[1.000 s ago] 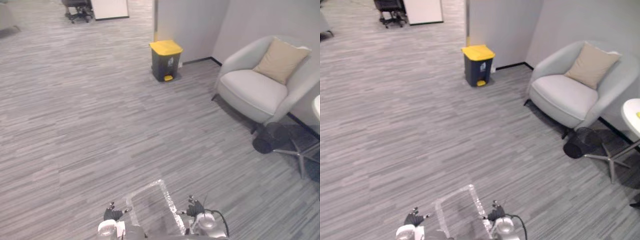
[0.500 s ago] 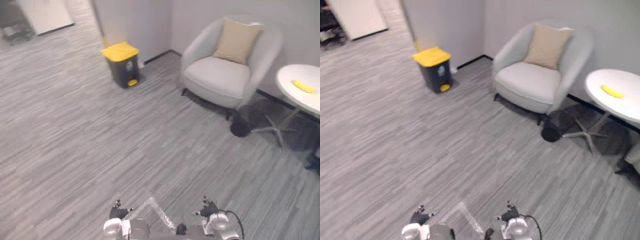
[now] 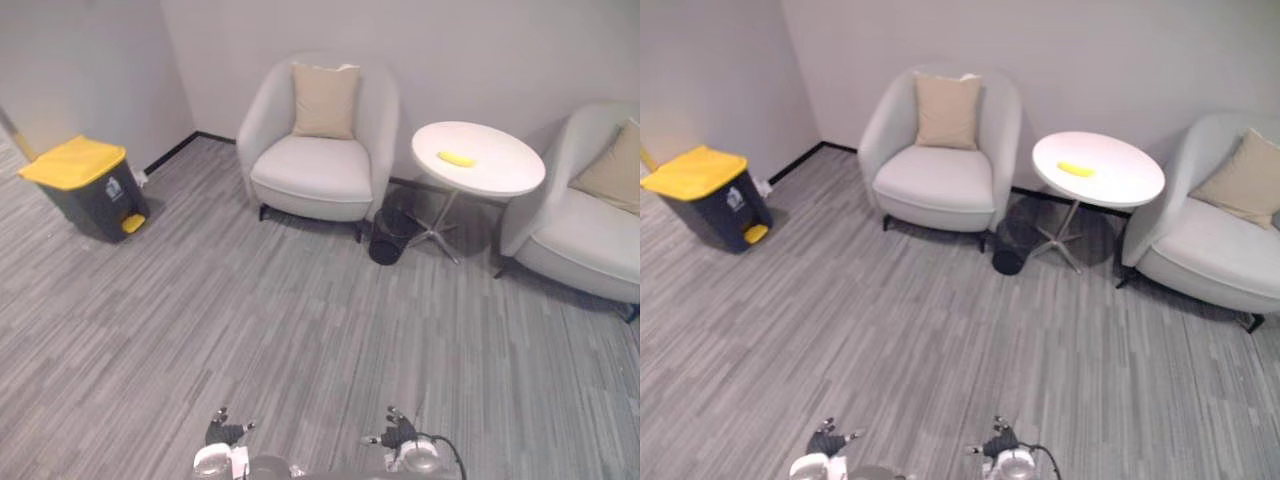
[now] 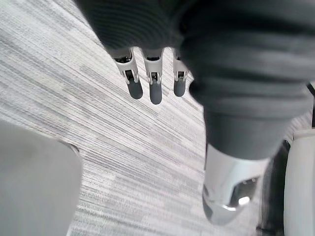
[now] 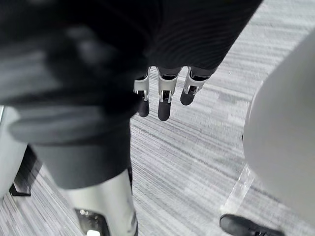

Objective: Organize the slippers on the shoe rack

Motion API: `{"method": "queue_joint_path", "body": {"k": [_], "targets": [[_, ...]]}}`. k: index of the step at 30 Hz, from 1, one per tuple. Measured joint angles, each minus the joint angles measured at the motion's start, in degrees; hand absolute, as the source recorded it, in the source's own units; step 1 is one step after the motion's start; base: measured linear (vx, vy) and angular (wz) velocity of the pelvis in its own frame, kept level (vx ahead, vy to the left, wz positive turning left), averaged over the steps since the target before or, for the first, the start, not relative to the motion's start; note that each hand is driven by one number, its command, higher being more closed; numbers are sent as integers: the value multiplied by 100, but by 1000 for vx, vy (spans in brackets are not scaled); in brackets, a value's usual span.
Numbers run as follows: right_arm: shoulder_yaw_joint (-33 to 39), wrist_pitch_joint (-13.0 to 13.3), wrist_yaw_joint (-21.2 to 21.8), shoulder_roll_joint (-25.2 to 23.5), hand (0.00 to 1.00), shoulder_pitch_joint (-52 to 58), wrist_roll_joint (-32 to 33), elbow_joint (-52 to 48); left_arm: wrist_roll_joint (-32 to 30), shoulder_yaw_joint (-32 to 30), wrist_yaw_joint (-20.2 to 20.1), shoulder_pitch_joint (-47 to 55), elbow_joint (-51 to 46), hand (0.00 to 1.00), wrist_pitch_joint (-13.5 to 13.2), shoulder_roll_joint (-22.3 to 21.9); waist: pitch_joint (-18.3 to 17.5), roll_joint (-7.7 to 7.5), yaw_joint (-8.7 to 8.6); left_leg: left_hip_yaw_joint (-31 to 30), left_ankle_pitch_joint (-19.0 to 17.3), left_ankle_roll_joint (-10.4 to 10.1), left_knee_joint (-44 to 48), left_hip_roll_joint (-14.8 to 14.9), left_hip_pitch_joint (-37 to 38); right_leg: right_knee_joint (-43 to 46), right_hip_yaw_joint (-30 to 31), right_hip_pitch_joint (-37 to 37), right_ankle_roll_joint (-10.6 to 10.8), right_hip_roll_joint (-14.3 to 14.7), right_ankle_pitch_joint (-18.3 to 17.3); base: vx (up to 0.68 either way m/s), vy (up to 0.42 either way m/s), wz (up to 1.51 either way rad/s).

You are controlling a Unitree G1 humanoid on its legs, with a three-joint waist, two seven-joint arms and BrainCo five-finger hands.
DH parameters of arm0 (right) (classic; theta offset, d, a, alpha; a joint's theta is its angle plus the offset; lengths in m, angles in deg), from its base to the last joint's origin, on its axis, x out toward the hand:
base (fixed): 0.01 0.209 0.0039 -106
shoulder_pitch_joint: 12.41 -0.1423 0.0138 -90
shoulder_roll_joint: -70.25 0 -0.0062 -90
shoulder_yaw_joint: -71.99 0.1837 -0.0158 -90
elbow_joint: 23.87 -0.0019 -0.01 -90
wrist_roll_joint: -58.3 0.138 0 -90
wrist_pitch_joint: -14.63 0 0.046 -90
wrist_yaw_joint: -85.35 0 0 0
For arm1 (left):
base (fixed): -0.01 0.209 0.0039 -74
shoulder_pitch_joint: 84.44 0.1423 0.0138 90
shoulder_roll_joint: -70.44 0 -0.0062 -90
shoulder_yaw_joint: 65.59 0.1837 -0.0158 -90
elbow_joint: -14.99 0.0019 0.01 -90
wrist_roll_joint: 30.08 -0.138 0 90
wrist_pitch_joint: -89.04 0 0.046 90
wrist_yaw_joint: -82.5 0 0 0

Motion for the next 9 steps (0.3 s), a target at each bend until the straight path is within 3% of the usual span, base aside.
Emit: {"method": "queue_joint_path", "body": {"k": [1, 2, 5, 9], "targets": [[10, 4, 16, 20, 0, -13, 0, 50, -1, 93, -1, -10, 44, 0, 0, 19, -2, 9, -35, 130, 1, 1, -68, 0, 59, 11, -680, -19, -11, -116, -1, 1, 4, -45], [23, 24, 21, 61, 0, -45, 0, 92, 1, 152, -4, -28, 103, 0, 1, 35, -17, 8, -61, 165, 1, 1, -86, 9, 133, -103, -943, 11, -54, -115, 21, 10, 1, -39], [205, 26, 23, 156, 0, -124, -2, 249, 4, 303, -5, -25, 127, 0, -2, 21, -21, 100, -112, 140, 63, -7, -179, 47, 179, -574, -941, 189, -85, 18, 169, -7, -18, -10], [243, 17, 14, 404, 0, -248, 0, 565, 0, 426, -31, -20, 124, 0, -9, 28, -56, 164, -106, 21, 277, -57, -467, 69, 190, -1433, -958, 480, -133, 213, 664, 0, 0, 0]]}}
